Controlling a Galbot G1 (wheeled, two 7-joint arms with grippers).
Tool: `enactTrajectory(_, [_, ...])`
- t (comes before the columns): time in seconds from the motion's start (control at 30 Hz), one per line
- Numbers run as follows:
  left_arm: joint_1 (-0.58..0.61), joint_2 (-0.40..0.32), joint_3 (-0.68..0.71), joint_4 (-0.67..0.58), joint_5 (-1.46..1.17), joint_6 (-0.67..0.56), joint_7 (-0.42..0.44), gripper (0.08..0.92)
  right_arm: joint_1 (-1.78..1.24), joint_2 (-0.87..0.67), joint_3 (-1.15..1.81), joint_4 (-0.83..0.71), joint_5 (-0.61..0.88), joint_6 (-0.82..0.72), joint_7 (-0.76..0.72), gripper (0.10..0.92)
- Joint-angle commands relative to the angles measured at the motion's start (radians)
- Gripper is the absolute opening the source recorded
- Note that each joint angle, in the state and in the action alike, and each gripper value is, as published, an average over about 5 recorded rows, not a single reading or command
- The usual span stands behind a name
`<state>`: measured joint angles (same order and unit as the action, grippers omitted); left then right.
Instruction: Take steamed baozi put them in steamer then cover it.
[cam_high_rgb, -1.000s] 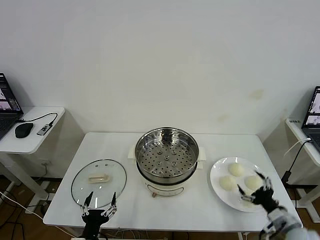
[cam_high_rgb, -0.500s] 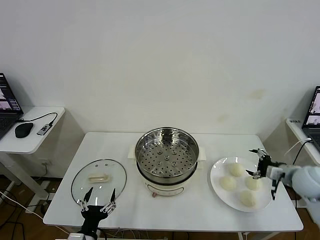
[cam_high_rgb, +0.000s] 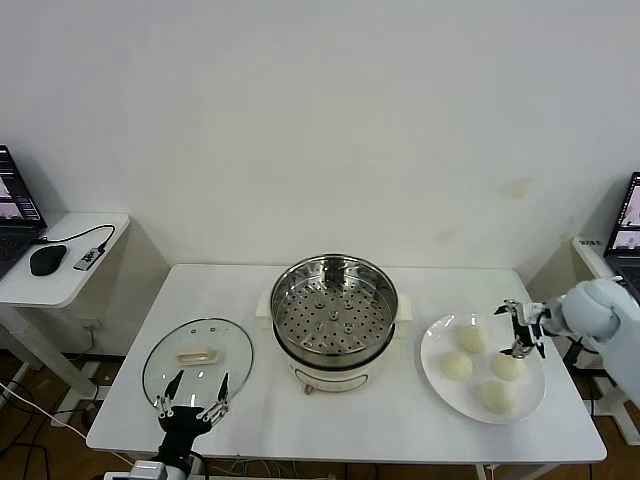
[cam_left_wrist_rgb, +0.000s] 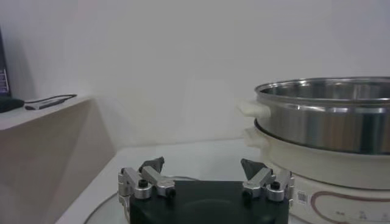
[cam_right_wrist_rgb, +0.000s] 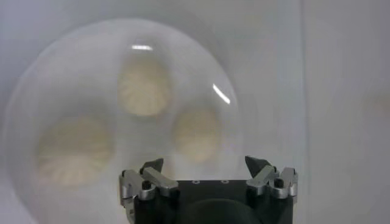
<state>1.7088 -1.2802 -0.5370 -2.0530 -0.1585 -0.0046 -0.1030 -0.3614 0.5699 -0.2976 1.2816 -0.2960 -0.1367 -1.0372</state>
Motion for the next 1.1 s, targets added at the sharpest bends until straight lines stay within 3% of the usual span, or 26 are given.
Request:
enactTrajectory(0.03, [-0.001,0.004,-0.003,0.002,0.002,0.001,0.005,0.823,0.15,0.092,-0.172,-0.152,0.006,-0.003,-0.054,0.823])
enactTrajectory(0.9, [0.008,-0.004,-0.02,0.013,0.056,-0.024,-0.003,0.823,0.157,0.193,-0.192,-0.264,-0.029,-0.002,-0.012,0.82])
enactTrajectory(1.1, [0.011,-0.007,-0.02,0.009,0.067,-0.027,-0.005,0.823,0.154,0.197,-0.193,-0.265,-0.024,-0.004,-0.006,0.774])
